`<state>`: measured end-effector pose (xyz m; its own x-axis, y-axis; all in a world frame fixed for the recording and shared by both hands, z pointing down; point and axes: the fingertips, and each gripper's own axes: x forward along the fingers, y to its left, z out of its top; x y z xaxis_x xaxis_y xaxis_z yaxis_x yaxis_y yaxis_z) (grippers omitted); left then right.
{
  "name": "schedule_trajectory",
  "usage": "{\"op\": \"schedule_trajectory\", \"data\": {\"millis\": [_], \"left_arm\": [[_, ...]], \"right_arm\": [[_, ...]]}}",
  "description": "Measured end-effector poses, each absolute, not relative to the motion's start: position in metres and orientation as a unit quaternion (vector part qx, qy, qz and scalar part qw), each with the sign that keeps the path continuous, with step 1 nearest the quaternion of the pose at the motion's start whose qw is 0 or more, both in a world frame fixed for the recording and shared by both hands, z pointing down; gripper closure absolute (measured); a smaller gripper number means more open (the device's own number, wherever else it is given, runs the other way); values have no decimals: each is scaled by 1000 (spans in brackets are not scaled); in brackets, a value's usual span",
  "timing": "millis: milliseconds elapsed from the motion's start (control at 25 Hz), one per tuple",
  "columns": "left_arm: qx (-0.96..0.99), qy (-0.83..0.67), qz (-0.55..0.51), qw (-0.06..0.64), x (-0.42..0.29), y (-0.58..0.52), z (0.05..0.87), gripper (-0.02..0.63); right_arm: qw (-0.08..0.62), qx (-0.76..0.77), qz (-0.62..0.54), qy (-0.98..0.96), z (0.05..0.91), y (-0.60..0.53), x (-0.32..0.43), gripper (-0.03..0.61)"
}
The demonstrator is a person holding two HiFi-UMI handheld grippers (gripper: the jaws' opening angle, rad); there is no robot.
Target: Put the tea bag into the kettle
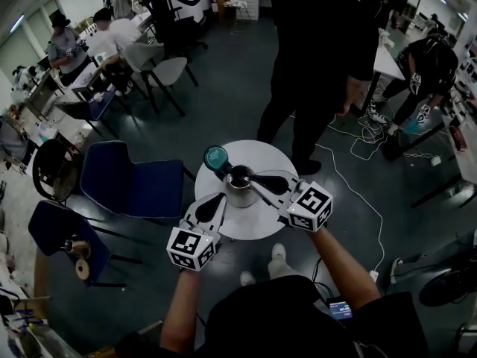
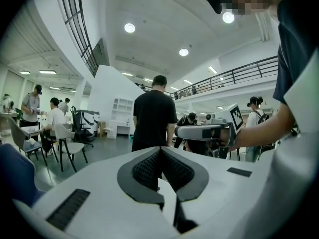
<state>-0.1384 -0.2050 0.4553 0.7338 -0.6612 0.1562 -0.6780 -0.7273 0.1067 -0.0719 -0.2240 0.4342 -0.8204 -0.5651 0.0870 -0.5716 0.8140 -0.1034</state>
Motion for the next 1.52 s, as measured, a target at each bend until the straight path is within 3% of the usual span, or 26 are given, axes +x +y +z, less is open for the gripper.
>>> {"op": "schedule_trajectory", "data": {"millis": [600, 1520], "left_arm": [[934, -346, 36, 86, -173, -172, 463, 598], [940, -329, 30, 82, -140, -146, 453, 598]], "right_arm": [[34, 333, 52, -941, 441, -188, -107, 545], [24, 359, 42, -932, 431, -158, -72, 549]]}}
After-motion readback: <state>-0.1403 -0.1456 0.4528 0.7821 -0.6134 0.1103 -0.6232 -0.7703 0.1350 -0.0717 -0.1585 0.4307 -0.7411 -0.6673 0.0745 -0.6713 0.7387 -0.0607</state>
